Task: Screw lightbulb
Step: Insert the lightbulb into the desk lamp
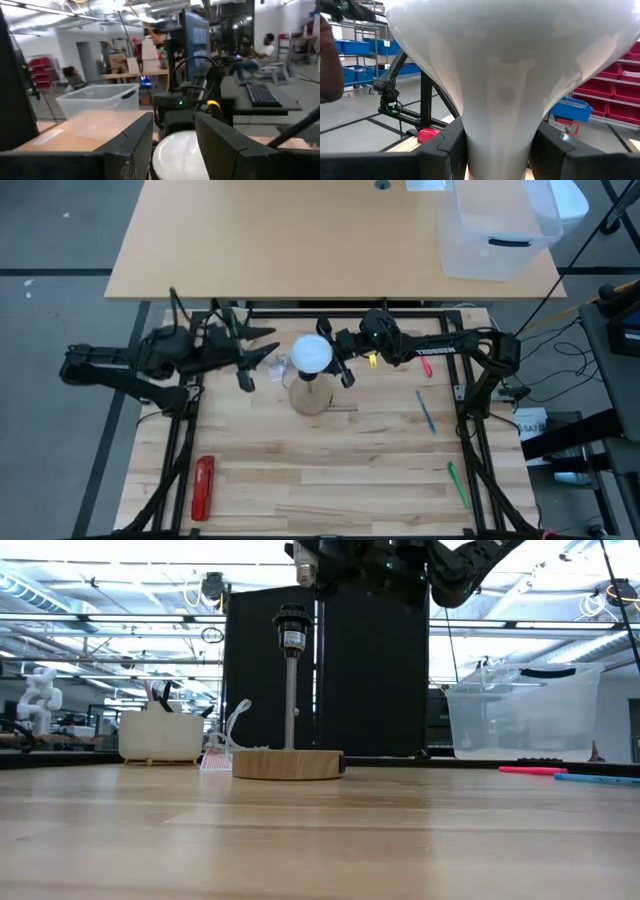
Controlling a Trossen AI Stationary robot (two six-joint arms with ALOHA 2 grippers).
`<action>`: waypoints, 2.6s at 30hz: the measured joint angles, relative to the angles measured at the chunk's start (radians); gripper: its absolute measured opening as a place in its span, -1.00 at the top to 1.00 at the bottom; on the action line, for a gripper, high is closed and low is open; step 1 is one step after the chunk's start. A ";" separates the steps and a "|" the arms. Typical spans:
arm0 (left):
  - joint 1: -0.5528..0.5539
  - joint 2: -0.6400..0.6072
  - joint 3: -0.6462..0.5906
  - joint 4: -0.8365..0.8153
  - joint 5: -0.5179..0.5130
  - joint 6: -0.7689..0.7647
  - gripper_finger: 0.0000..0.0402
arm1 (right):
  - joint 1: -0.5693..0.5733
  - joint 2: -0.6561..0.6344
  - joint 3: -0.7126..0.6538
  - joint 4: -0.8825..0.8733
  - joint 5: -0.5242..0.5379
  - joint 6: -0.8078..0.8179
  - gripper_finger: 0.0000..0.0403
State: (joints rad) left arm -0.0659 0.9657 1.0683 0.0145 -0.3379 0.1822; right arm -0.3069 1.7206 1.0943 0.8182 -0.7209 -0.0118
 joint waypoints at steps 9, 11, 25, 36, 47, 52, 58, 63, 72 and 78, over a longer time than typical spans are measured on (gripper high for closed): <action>0.104 0.156 0.157 -0.141 0.175 -0.031 0.24 | 0.003 0.001 0.001 0.004 0.023 -0.011 0.24; 0.125 0.187 0.180 -0.157 0.202 -0.038 0.24 | 0.008 0.008 0.001 0.016 0.023 -0.010 0.24; 0.164 0.235 0.203 -0.204 0.282 -0.043 0.24 | 0.006 0.078 0.001 0.069 0.039 -0.020 0.24; 0.176 0.289 0.203 -0.213 0.277 -0.042 0.24 | 0.000 0.089 0.002 0.070 0.039 -0.009 0.24; 0.177 0.292 0.202 -0.248 0.277 -0.043 0.24 | -0.006 0.113 0.002 0.094 0.029 -0.002 0.24; 0.175 0.291 0.202 -0.252 0.277 -0.043 0.24 | -0.016 0.113 -0.029 0.129 0.008 0.010 0.24; 0.173 0.291 0.187 -0.246 0.277 -0.042 0.24 | -0.035 0.114 -0.129 0.331 0.018 0.080 0.24; 0.176 0.294 0.182 -0.237 0.277 -0.039 0.24 | -0.031 0.113 -0.140 0.355 0.042 0.092 0.24; 0.172 0.338 0.182 -0.222 0.297 -0.035 0.24 | -0.010 0.113 -0.140 0.326 0.100 0.078 0.24; 0.176 0.350 0.184 -0.220 0.300 -0.043 0.24 | 0.001 0.112 -0.140 0.309 0.118 0.064 0.24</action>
State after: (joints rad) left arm 0.1101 1.3159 1.2518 -0.2057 -0.0383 0.1388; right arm -0.3062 1.8328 0.9543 1.1275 -0.6026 0.0517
